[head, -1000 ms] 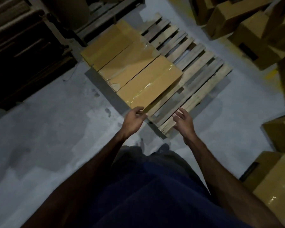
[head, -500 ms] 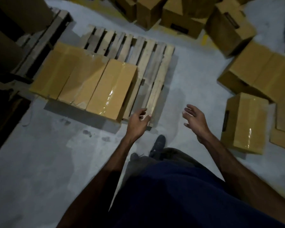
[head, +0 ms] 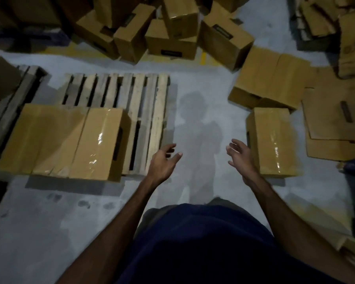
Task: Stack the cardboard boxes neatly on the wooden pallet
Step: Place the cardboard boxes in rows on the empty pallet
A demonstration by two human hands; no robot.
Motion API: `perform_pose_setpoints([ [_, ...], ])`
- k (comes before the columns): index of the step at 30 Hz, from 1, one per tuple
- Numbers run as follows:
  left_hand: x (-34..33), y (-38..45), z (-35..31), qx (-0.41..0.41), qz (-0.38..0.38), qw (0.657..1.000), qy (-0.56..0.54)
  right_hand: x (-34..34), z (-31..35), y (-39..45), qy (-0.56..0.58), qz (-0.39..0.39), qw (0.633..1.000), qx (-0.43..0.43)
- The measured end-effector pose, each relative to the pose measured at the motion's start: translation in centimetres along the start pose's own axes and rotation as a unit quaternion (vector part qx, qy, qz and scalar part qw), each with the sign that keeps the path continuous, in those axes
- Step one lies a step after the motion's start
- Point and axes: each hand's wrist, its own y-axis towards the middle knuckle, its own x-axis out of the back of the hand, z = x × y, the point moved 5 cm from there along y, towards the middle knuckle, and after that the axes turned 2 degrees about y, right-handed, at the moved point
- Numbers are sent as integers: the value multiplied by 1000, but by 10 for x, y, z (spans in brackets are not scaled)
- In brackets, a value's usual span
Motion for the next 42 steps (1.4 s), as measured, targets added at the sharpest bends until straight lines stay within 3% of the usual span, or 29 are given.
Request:
perform_pose_setpoints([
  [11, -215, 65, -171, -92, 176, 978, 68, 226, -44, 44, 54, -160, 984, -52],
  [17, -303, 109, -213, -92, 264, 954, 106, 290, -72, 55, 95, -215, 965, -118],
  [23, -386, 164, -233, -57, 311, 944, 93, 352, -84, 80, 53, -257, 950, -169],
  [27, -433, 201, -231, 6, 329, 940, 90, 390, -81, 109, 13, -257, 943, -212],
  [33, -483, 251, -240, 57, 332, 936, 103, 426, -75, 187, -22, -216, 953, -211],
  [42, -564, 303, -193, 162, 259, 950, 67, 479, -138, 318, -77, -102, 969, -213],
])
